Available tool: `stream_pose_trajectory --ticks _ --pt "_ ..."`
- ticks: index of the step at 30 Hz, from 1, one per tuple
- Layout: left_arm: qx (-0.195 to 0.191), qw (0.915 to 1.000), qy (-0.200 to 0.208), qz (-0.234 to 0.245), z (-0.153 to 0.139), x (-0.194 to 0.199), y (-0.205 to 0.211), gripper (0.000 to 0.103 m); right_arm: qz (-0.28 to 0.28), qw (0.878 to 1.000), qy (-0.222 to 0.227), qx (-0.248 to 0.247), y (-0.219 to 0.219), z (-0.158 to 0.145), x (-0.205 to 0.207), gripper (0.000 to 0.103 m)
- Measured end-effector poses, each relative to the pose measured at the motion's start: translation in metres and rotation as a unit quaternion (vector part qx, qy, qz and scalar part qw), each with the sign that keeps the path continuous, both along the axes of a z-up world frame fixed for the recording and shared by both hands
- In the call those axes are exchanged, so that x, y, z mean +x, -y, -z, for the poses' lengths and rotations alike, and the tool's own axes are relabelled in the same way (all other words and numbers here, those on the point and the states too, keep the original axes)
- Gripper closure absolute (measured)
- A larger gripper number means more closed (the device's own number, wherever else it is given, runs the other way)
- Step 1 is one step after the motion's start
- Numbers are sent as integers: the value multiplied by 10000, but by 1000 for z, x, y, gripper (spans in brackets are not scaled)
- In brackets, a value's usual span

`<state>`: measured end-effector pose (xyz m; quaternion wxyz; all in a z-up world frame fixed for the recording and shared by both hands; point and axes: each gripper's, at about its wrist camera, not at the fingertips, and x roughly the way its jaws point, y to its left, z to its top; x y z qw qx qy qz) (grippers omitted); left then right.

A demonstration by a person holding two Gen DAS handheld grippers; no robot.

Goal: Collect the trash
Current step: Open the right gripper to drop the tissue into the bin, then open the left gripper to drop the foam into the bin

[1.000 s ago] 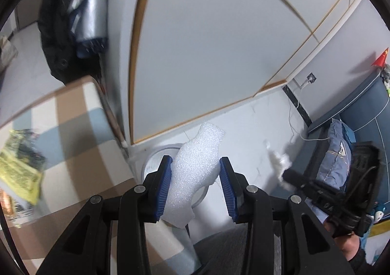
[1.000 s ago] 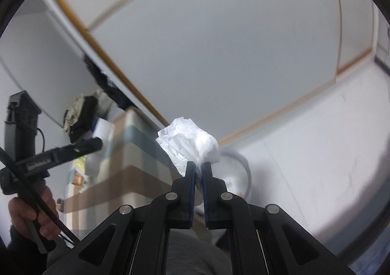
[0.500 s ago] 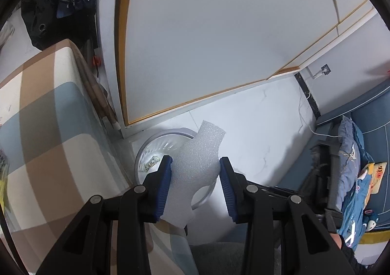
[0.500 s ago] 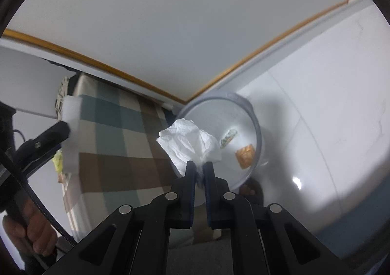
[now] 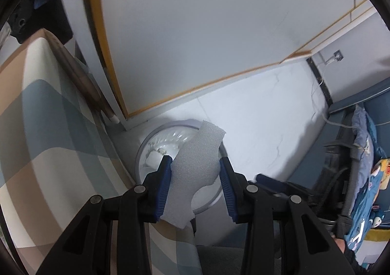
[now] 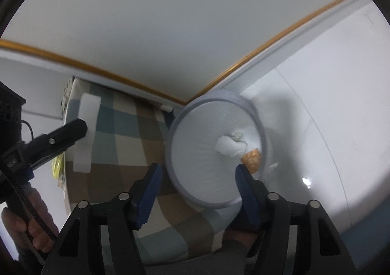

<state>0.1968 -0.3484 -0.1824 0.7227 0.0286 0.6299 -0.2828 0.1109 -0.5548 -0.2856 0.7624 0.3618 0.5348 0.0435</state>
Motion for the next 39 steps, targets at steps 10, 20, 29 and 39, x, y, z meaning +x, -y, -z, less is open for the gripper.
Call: stream_pose_trajectory --ticks 10,20,29,39 --pt "414 9978 -520 87 23 1 14 69 567 9983 104 -115 29 -8 -23 28" --pt "448 9951 -876 103 31 1 29 64 846 9962 160 -89 36 -9 -32 23" --pt "248 9965 -778 -155 16 2 18 28 960 9949 270 -147 38 -27 -41 23" --pt "-105 9992 189 -335 -35 -16 -3 22 975 9928 600 -361 28 -64 -51 20"
